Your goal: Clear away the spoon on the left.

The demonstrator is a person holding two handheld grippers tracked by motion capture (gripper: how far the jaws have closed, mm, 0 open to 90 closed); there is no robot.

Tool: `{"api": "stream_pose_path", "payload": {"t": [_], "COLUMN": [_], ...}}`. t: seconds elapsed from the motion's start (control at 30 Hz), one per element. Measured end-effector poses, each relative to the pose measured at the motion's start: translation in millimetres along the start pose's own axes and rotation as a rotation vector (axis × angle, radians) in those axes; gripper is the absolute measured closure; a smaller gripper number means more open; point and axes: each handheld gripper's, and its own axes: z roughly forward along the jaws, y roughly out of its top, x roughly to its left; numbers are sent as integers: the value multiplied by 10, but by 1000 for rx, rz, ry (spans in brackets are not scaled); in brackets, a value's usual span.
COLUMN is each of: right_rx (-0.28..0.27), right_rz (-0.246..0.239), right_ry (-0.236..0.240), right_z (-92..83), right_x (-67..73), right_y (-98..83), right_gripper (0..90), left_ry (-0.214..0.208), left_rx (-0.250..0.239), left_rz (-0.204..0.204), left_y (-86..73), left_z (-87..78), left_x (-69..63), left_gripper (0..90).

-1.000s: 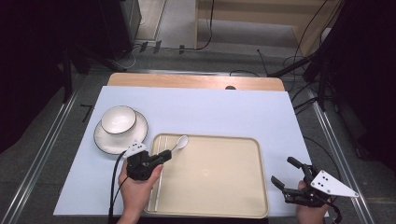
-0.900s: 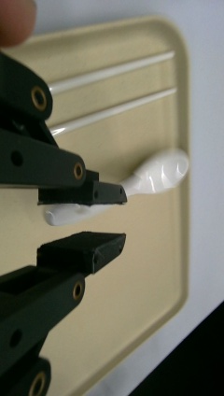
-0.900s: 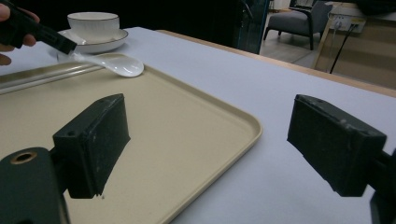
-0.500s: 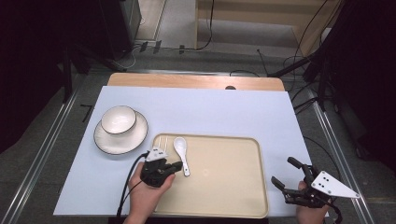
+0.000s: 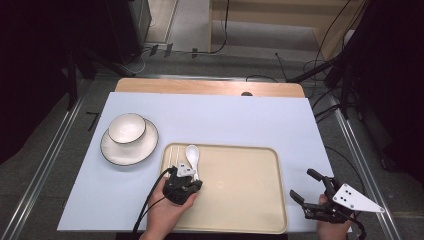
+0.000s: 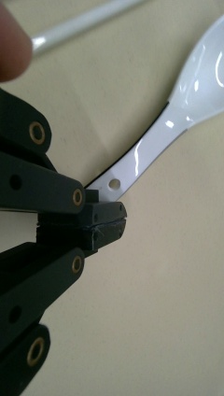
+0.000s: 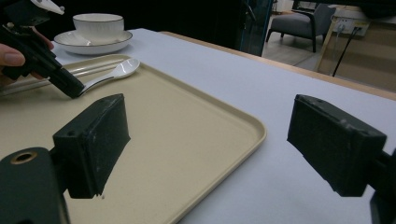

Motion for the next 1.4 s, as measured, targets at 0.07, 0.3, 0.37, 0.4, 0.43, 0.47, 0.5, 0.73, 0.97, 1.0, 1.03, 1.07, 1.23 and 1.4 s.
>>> {"api": "stream_pose_path", "payload": {"t": [0.07, 0.3, 0.37, 0.4, 0.43, 0.47, 0.5, 0.73, 0.97, 1.0, 1.03, 1.07, 1.23, 1.4], "right_rx": [-1, -2, -2, -1, 1, 1, 2, 2, 5, 4, 3, 1, 2, 5], "right_rz": [2, -1, 0, 1, 1, 1, 1, 4, 5, 4, 0, 0, 6, 4], "right_ry": [0, -1, -2, -2, -2, -2, -2, -4, 2, 1, 2, 1, -5, -7], "right_z": [-2, -4, -3, -3, -2, 0, 0, -4, 7, 7, 4, -1, -14, -22], "right_x": [0, 0, 1, 2, 1, 1, 1, -4, 2, 5, 8, 9, -5, -2], "right_y": [0, 1, 1, 0, -1, -1, -1, -6, -11, -9, -7, -7, -13, -16], "right_gripper": [129, 129, 129, 129, 130, 129, 129, 129, 130, 129, 129, 129, 129, 129], "left_ry": [5, 16, 13, 16, 21, 21, 25, 4, 4, 10, 15, 20, 31, 33], "left_rx": [1, -13, -19, -19, -22, -21, -23, -63, -4, 4, 6, 5, -4, -3], "left_rz": [-4, -47, -59, -61, -66, -69, -71, -82, -19, -17, -16, -20, -47, -65], "left_y": [-6, -13, -7, -5, -5, -5, -6, 9, 57, 56, 55, 55, 53, 42], "left_z": [-15, -68, -75, -80, -83, -85, -87, -132, 26, 42, 47, 44, -10, -10], "left_x": [31, 165, 194, 209, 221, 235, 246, 260, 93, 85, 87, 97, 195, 250], "left_gripper": [900, 900, 900, 900, 900, 900, 900, 900, 900, 900, 900, 900, 900, 900]}}
